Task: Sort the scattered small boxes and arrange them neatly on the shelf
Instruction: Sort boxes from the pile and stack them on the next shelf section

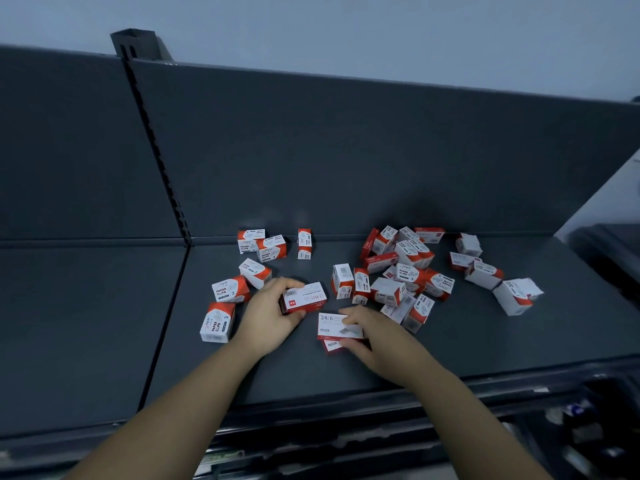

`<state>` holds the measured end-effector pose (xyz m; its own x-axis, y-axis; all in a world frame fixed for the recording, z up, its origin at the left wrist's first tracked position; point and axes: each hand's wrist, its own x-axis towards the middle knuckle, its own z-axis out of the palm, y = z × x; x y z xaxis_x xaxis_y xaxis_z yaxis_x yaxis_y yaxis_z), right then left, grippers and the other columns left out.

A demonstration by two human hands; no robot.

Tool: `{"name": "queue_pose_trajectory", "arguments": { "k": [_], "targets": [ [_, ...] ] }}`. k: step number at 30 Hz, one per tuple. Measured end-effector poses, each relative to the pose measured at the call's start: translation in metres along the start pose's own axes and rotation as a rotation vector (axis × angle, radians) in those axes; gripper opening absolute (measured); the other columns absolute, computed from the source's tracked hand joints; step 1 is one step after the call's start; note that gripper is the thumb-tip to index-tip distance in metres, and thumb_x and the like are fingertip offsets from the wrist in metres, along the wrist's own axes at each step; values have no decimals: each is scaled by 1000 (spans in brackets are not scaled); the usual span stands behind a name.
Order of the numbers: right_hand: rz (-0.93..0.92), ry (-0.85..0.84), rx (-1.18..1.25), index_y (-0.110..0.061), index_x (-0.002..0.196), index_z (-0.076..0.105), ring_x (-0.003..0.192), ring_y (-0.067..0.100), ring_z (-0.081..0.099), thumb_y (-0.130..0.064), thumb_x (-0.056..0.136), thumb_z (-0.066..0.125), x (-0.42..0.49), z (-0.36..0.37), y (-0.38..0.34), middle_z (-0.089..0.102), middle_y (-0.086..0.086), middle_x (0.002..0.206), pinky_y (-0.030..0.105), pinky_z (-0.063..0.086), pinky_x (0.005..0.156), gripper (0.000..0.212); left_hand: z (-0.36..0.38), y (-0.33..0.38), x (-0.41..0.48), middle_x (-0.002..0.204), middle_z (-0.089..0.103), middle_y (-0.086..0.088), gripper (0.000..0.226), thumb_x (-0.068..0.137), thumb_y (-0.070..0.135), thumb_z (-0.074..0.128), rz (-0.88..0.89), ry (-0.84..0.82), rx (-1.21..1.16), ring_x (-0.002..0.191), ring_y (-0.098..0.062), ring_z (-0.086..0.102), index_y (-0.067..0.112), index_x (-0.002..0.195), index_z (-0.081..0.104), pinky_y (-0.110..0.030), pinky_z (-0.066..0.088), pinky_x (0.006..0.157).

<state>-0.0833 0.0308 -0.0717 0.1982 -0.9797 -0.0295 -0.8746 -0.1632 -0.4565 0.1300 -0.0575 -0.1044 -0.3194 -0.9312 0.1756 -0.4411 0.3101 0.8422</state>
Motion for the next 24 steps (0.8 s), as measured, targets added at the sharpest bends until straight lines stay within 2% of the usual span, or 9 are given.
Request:
{"name": "queue_pose_trajectory", "arguments": {
  "k": [2, 5, 7, 9, 14, 17, 19, 21, 24],
  "targets": [
    [69, -7, 68, -25, 119, 50, 118, 7, 52, -35, 94, 61, -3, -4, 1, 55, -12, 133, 27, 45, 95, 29, -1, -2, -2, 107, 60, 17, 39, 78, 10, 77, -15, -19, -6, 102, 11, 53, 35, 102, 59, -3, 36, 83],
    [146, -13, 205, -33, 130, 44, 111, -4, 49, -31, 91, 67, -7, -9, 2, 52, -26, 120, 17, 40, 92, 45, -4, -5, -6, 110, 62, 13, 36, 78, 11, 77, -13, -46, 1, 103, 8, 54, 31, 102, 59, -3, 36, 83],
    [169, -14, 260, -36, 138, 41, 115, -6, 46, -29, 91, 68, -9, -10, 2, 49, -30, 122, 11, 35, 95, 55, -7, -7, -9, 111, 62, 11, 34, 79, 12, 77, -16, -55, 0, 103, 5, 55, 27, 104, 60, -6, 37, 83],
    [165, -5, 214, -35, 136, 48, 119, -5, 44, -27, 90, 70, -11, -9, 5, 49, -26, 129, 7, 31, 95, 52, -10, -8, -13, 110, 62, 13, 34, 79, 12, 77, -15, -63, -10, 104, 4, 56, 25, 104, 60, -8, 39, 84],
    [144, 72, 160, -32, 129, 54, 117, -1, 47, -26, 86, 75, -16, -2, 4, 54, -19, 127, 16, 37, 100, 48, -14, -9, -21, 108, 61, 15, 37, 80, 13, 75, 61, -111, 20, 105, 1, 55, 29, 107, 57, -17, 42, 88],
    [142, 127, 142, -29, 127, 51, 107, 1, 50, -28, 86, 73, -19, 4, -3, 55, -17, 121, 16, 39, 90, 46, -15, -13, -25, 113, 62, 10, 36, 83, 15, 73, 89, -112, 69, 108, -7, 56, 24, 114, 57, -26, 45, 93],
    [188, 131, 174, -31, 133, 44, 104, 3, 52, -29, 86, 74, -21, 6, -4, 54, -17, 118, 18, 41, 89, 56, -16, -15, -30, 116, 62, 8, 37, 85, 16, 72, 75, -111, 102, 111, -9, 55, 23, 118, 57, -29, 45, 95],
    [242, 118, 226, -34, 140, 38, 104, 5, 53, -30, 85, 75, -22, 4, -5, 55, -15, 118, 23, 44, 94, 67, -19, -15, -36, 120, 61, 8, 38, 85, 16, 73, 57, -119, 112, 113, -9, 54, 22, 120, 57, -26, 43, 96],
    [244, 84, 190, -30, 128, 53, 106, 4, 55, -33, 85, 74, -22, 0, 1, 58, -13, 122, 24, 46, 97, 48, -22, -16, -40, 126, 57, 4, 42, 85, 14, 73, 58, -119, 123, 117, -7, 49, 22, 123, 58, -13, 35, 95]
  ]
}}
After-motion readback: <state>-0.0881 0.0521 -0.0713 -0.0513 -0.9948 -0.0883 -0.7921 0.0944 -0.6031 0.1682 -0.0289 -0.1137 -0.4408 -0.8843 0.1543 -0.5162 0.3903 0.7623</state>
